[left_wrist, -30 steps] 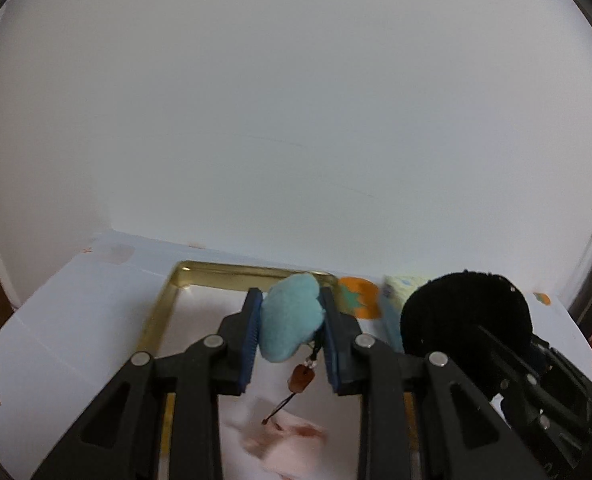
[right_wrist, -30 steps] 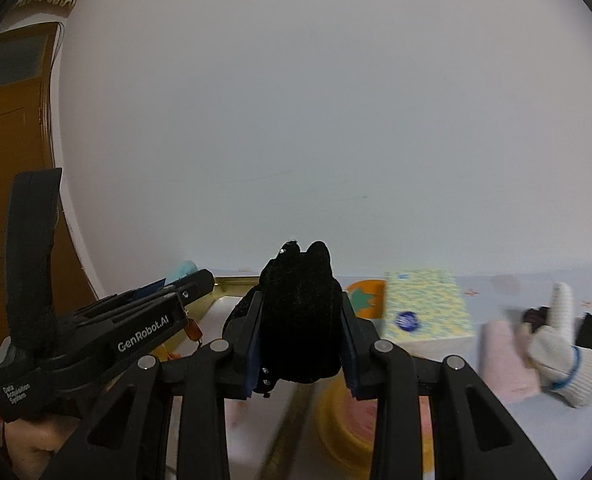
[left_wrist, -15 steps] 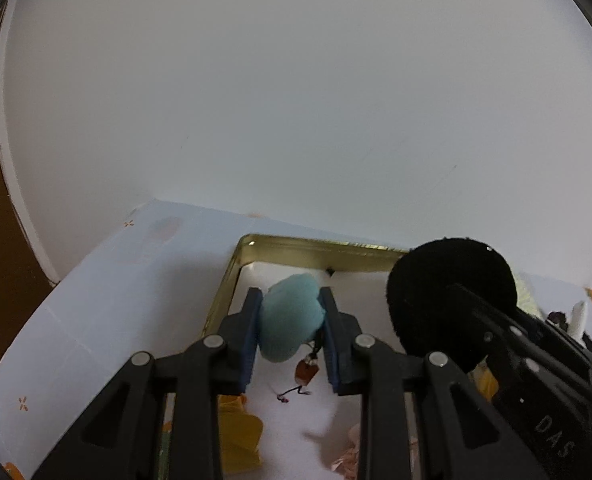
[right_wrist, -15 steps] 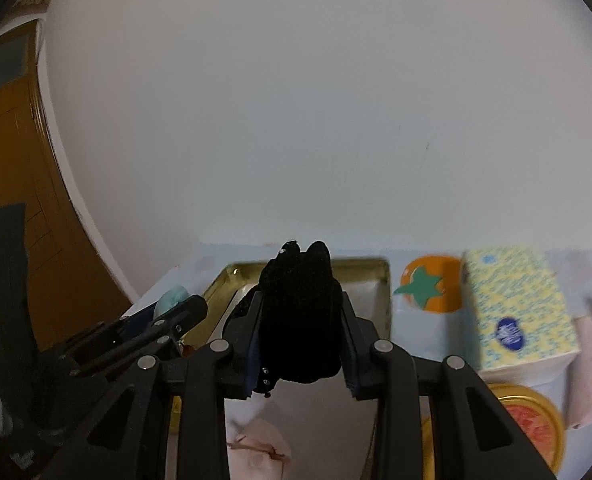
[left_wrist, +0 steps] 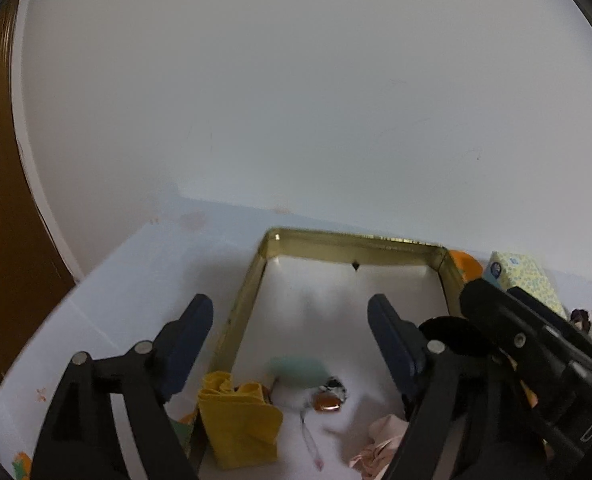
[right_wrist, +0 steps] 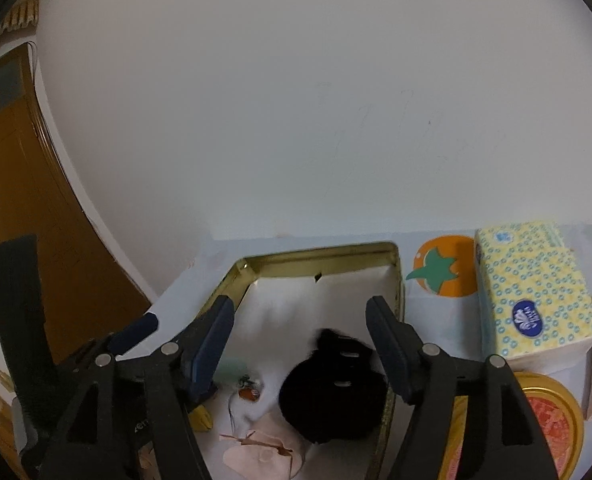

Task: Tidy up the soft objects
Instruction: 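Open both grippers to drop the mint plush and black pouch into the tray, then withdraw both grippers from the tray toward the white knit gloves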

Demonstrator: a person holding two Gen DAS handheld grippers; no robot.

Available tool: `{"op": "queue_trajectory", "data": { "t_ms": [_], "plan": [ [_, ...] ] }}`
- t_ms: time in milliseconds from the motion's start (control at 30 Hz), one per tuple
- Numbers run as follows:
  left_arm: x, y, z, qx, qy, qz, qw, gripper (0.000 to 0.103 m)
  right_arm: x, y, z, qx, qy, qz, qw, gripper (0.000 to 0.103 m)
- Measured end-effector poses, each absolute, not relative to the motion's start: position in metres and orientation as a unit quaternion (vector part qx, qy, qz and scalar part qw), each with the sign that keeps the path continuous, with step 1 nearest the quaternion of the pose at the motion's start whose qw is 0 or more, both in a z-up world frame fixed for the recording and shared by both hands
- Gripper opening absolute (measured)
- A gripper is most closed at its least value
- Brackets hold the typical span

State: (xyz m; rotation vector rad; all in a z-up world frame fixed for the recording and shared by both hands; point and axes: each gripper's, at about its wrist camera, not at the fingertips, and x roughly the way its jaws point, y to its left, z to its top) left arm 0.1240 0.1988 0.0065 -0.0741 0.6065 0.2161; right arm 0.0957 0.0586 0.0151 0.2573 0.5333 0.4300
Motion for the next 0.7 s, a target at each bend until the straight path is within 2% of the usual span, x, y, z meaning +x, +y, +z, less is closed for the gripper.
{"op": "queue_trajectory", "data": {
  "t_ms": [233, 700],
  "plan": [
    [0.118, 0.193, 0.008, -0.023, 0.277, 0.119, 0.953, 0.100, 0.077, 0.048, 0.020, 0.123, 0.218, 0.182, 0.951, 0.071],
    [0.106, 0.188, 0.007, -0.029, 0.248, 0.125, 0.960, 0.100, 0.050, 0.023, 0.010, 0.087, 0.167, 0.115, 0.975, 0.071]
  ]
}}
